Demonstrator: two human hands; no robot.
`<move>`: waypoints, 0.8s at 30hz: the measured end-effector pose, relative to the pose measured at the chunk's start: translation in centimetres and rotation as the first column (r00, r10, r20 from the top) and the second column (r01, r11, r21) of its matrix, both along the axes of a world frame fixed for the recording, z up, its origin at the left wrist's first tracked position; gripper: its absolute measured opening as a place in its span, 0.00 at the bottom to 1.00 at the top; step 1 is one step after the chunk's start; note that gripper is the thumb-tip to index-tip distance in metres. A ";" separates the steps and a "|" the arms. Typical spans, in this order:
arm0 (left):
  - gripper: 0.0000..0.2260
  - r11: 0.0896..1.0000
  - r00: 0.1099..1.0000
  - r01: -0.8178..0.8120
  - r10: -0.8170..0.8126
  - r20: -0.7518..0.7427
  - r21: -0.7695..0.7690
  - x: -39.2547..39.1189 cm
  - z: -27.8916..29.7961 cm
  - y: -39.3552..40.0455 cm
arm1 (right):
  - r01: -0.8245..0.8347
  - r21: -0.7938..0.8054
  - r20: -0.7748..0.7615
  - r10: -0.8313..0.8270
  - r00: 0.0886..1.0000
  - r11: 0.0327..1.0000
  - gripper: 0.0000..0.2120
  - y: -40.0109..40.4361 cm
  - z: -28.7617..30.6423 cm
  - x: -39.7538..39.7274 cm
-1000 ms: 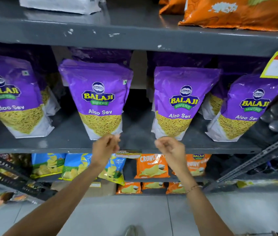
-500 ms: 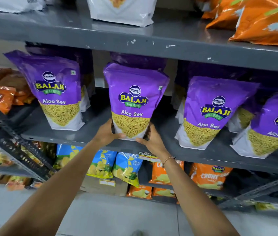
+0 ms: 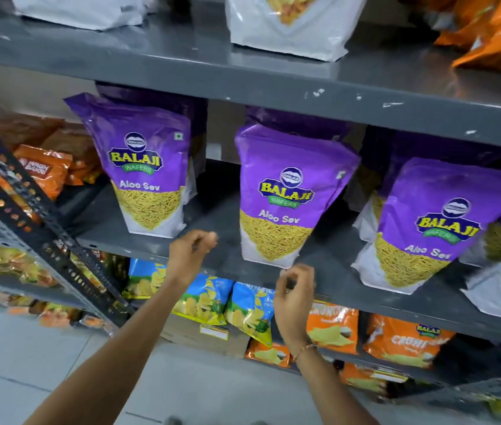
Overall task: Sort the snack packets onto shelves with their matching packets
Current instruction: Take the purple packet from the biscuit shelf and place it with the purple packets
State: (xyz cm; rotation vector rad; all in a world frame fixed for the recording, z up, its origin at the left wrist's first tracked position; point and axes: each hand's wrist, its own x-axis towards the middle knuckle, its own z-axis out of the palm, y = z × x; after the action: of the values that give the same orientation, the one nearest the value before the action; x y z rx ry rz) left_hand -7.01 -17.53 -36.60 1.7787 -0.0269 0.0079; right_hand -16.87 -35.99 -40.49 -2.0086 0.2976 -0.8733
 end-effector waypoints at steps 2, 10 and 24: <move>0.13 0.972 0.981 -0.191 0.194 0.008 -0.139 -0.2 0.2 2.7 | -0.126 -0.119 -0.004 0.126 0.992 0.985 0.09 3.2 0.1 0.5; 0.23 0.927 0.917 -0.372 0.375 0.135 -0.045 6.5 0.5 15.3 | -0.420 0.187 -0.255 0.457 0.852 0.888 0.30 12.6 2.2 11.5; 0.37 0.915 0.972 0.231 -0.203 -0.117 0.331 11.8 0.2 19.5 | -0.323 0.300 -0.409 0.427 0.806 0.897 0.24 18.2 2.5 15.9</move>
State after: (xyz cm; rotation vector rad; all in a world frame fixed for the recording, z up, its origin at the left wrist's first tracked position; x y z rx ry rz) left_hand 4.80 1.96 -36.41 2.1151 -0.1782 -0.2425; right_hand -0.94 -17.74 -38.03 -1.9530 0.2318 -0.0866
